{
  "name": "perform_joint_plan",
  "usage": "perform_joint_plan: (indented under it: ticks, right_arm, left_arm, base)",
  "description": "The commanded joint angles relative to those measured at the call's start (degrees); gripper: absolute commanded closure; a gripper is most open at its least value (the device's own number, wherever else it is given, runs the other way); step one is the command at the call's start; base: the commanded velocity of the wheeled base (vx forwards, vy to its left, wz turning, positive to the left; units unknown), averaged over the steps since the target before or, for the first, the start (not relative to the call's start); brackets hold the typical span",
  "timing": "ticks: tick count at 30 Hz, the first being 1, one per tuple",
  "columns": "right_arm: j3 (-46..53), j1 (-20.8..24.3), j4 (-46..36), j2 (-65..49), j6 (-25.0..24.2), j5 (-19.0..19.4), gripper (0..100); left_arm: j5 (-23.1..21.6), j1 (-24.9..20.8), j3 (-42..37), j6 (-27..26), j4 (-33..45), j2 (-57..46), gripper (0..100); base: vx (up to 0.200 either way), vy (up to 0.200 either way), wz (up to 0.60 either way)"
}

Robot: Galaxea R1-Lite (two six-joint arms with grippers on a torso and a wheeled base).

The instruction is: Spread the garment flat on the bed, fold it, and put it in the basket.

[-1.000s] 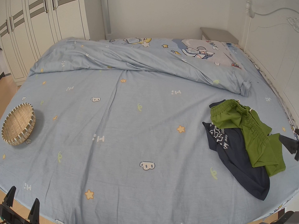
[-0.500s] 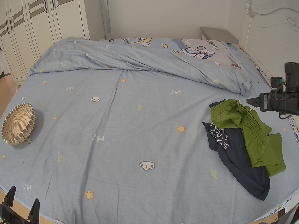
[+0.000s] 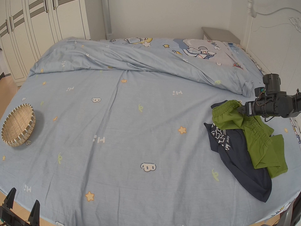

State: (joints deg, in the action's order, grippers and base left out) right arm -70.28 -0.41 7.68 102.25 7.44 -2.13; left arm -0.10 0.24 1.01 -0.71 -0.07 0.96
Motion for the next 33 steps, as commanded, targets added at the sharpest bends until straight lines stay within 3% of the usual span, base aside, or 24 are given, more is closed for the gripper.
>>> perform_joint_plan:
  ticks: [1,13,14,25,33]
  right_arm:
    - [-0.21,-0.29,0.23,2.16,0.03,0.02,0]
    - [1.81,-0.73,0.58,2.25,-0.32,-0.24,0]
    - [1.9,-0.99,0.85,2.25,-0.32,-0.15,100]
    - [3.04,-3.45,3.04,2.69,-0.41,-0.06,100]
    - [5.59,0.24,1.11,-5.05,-0.41,-0.06,100]
  left_arm:
    - [0.01,0.02,-1.01,0.0,-0.01,-0.96,0]
    - [0.01,0.02,-1.01,0.0,-0.01,-0.96,0]
    - [0.01,0.02,-1.01,0.0,-0.01,-0.96,0]
    - [0.01,0.02,-1.01,0.0,0.07,-0.96,0]
    - [0.01,0.02,-1.01,0.09,-0.01,-0.96,0]
  base:
    - [0.0,0.0,0.0]
    - [0.0,0.0,0.0]
    - [0.0,0.0,0.0]
    - [0.0,0.0,0.0]
    - [0.0,0.0,0.0]
